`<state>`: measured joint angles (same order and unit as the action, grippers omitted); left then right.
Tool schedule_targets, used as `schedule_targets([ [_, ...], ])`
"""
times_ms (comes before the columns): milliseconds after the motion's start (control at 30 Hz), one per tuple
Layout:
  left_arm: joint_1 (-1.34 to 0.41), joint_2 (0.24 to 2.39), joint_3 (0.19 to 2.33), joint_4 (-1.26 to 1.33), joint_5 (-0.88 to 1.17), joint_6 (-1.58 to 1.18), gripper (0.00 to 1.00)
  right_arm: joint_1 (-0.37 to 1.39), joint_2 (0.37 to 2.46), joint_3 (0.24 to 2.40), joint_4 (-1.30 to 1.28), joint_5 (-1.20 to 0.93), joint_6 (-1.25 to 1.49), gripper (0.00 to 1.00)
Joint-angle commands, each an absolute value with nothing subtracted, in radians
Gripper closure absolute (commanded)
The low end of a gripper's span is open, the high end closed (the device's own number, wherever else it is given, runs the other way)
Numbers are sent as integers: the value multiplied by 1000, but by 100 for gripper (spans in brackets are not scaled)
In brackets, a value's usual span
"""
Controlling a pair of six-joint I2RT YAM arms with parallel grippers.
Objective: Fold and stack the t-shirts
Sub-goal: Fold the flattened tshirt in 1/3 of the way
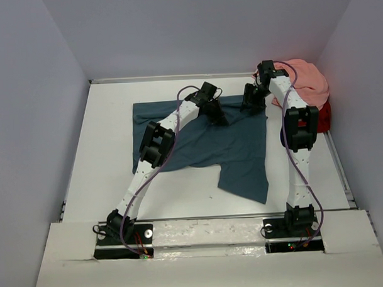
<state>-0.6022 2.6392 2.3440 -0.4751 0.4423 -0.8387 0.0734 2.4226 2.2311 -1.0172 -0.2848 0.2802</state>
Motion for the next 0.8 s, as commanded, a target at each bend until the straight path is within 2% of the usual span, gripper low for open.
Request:
schedule_targets([
  [0, -611, 2648, 2388, -509, 449, -816, 100, 75, 2424, 2296, -1002, -264, 275, 43],
  [633, -606, 2557, 2352, -554, 439, -767, 100, 75, 2520, 2387, -1052, -199, 239, 44],
  [700, -606, 2556, 2352, -555, 437, -765, 100, 75, 2522, 2390, -1060, -190, 233, 60],
  [767, -606, 2559, 2355, -554, 437, -765, 100, 75, 2520, 2388, -1062, -186, 232, 92],
])
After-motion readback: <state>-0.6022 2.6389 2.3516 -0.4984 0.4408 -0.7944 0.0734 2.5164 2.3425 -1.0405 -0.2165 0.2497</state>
